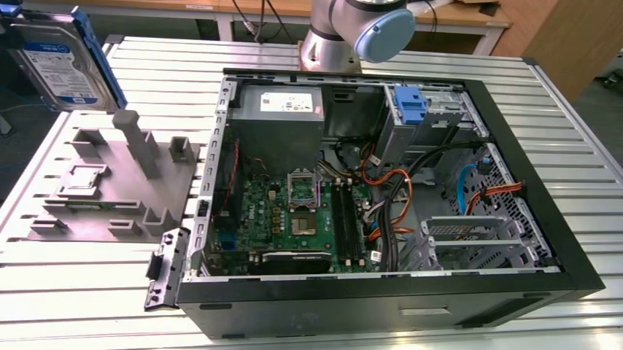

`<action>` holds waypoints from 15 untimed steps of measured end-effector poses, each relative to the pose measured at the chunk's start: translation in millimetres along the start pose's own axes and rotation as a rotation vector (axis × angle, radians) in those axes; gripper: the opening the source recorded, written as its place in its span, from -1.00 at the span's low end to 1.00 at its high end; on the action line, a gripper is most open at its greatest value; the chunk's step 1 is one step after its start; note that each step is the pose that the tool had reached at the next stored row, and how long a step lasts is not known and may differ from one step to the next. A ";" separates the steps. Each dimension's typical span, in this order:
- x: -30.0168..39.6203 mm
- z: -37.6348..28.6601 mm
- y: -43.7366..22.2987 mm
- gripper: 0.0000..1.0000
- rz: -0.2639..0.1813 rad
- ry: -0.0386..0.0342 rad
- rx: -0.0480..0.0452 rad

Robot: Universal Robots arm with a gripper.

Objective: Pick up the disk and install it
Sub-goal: 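Pick up the disk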

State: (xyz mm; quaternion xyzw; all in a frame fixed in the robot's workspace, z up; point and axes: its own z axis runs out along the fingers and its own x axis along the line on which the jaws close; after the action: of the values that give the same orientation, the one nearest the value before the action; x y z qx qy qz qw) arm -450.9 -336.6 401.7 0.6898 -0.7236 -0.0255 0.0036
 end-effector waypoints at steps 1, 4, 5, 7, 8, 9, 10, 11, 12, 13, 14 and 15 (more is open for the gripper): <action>0.0 -0.1 0.0 -0.26 0.000 0.0000 0.0001; 0.0 -0.6 0.0 -0.26 0.000 0.0000 0.0001; 0.0 -0.8 0.0 -0.26 0.000 0.0000 0.0000; 0.0 -1.0 0.0 -0.26 0.000 -0.0001 0.0001; 0.0 -1.1 0.0 -0.26 0.000 0.0000 0.0000; 0.0 -1.4 0.1 -0.26 0.000 0.0001 -0.0001; 0.0 -1.8 0.1 -0.26 0.000 0.0001 -0.0002; -0.1 -2.2 0.1 -0.26 0.000 0.0001 -0.0001; -0.1 -2.6 0.1 -0.26 0.000 0.0000 0.0000; -0.1 -3.2 0.1 -0.26 0.000 0.0000 0.0000; -0.1 -3.9 0.2 -0.26 0.000 0.0001 -0.0001; -0.1 -4.5 0.2 -0.26 0.000 0.0000 -0.0001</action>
State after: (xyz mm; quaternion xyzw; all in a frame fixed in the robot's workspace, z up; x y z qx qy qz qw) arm -450.9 -336.6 406.2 0.6897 -0.7236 -0.0255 0.0036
